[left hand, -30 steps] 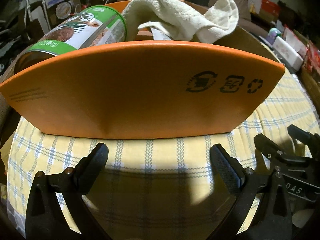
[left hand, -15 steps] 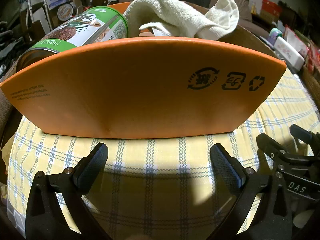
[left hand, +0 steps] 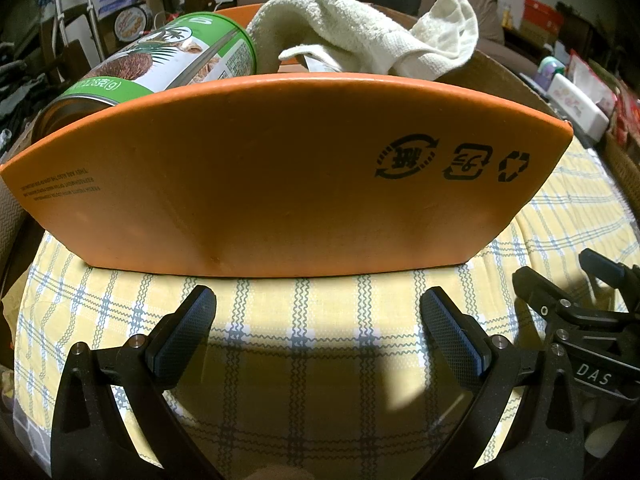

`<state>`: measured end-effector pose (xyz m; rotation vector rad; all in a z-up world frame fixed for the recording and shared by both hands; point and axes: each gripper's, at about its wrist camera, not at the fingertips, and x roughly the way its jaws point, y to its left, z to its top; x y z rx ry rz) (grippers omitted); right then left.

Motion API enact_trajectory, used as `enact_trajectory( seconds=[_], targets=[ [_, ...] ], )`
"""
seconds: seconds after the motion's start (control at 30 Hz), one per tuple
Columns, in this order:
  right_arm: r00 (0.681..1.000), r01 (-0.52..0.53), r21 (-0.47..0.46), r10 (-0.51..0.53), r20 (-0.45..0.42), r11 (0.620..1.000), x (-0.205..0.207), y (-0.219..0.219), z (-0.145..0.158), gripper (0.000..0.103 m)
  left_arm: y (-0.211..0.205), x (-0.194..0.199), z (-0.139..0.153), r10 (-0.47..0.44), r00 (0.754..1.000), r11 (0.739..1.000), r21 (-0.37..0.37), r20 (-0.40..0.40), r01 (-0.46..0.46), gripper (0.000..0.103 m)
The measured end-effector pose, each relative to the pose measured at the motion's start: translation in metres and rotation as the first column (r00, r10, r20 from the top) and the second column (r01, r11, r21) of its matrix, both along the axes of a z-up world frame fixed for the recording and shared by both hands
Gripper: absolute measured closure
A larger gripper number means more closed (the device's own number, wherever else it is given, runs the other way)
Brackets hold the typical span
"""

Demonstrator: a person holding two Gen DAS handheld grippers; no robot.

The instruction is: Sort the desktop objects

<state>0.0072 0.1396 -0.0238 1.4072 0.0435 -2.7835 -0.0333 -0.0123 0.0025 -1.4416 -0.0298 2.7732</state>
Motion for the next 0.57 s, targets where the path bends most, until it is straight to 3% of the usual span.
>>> enact_trajectory(
  seconds=[0.57],
  targets=[
    [1.0, 0.0, 0.0, 0.0, 0.0, 1.0, 0.0003, -0.0001, 0.0001, 0.0, 0.0003, 0.0007, -0.0004, 0.0, 1.0, 1.0, 0.001, 0.0, 0.0, 0.0]
  ],
)
